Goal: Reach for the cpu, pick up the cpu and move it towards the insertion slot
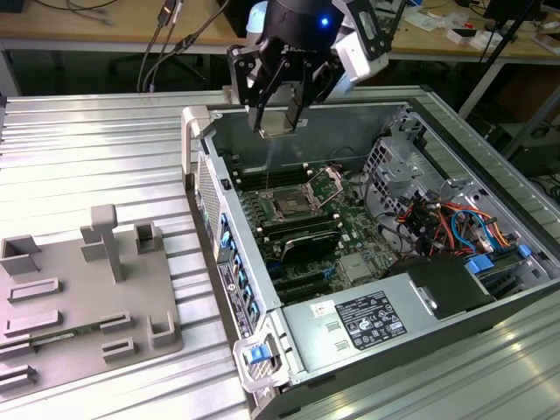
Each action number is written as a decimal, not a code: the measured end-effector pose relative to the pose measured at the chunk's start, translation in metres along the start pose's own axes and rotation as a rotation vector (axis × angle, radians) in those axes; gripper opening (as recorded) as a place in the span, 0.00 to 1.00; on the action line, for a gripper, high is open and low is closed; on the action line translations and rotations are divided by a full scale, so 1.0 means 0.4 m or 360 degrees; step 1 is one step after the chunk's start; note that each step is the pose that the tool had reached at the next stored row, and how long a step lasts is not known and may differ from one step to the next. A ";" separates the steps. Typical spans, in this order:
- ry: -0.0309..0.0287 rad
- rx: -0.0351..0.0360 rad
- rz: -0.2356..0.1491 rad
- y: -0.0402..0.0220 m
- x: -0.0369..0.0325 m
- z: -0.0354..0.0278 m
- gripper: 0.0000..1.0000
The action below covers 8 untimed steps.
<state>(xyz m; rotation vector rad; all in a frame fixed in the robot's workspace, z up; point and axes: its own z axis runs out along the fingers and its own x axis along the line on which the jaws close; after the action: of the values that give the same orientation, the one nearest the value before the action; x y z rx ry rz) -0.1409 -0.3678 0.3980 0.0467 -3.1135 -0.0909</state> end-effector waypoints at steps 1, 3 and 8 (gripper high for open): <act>-0.00001 0.0000 0.0000 0.004 -0.011 0.000 0.55; -0.00002 0.0000 0.0000 0.012 -0.031 0.001 0.55; -0.00001 0.0000 0.0000 0.024 -0.063 0.001 0.55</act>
<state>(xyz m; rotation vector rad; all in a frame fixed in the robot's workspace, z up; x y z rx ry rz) -0.1159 -0.3576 0.3976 0.0467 -3.1135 -0.0911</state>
